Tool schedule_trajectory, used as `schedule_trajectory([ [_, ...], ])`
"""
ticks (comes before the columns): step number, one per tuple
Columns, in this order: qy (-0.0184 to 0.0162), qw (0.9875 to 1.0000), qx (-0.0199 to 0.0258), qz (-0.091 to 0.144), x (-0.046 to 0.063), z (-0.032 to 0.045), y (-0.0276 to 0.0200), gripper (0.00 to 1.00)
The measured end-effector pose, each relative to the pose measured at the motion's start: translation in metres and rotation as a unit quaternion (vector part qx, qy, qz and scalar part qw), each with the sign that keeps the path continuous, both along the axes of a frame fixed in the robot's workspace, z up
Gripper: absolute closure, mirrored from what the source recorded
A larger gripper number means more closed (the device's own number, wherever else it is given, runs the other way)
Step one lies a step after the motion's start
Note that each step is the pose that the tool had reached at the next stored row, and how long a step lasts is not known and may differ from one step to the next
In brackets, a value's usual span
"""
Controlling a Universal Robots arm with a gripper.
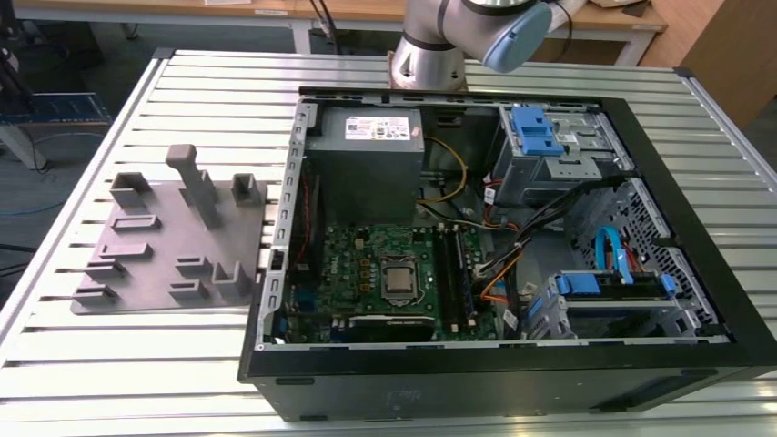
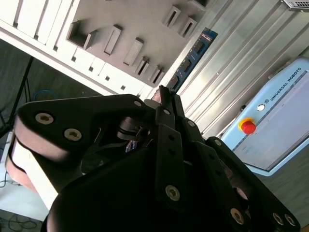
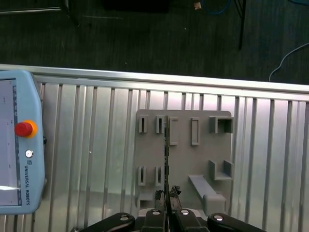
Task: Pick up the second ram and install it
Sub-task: 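Pick up the second ram and move it above second insertion slot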
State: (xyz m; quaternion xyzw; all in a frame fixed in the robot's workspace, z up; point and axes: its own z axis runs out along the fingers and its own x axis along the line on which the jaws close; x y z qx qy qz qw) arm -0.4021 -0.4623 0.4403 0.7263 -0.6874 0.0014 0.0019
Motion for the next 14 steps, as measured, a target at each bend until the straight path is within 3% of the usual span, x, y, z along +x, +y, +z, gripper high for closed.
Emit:
schedule_trajectory([
  [14, 0.0000, 1.0000, 0.0000, 0.000, 0.000, 0.0177, 0.0000, 0.86],
])
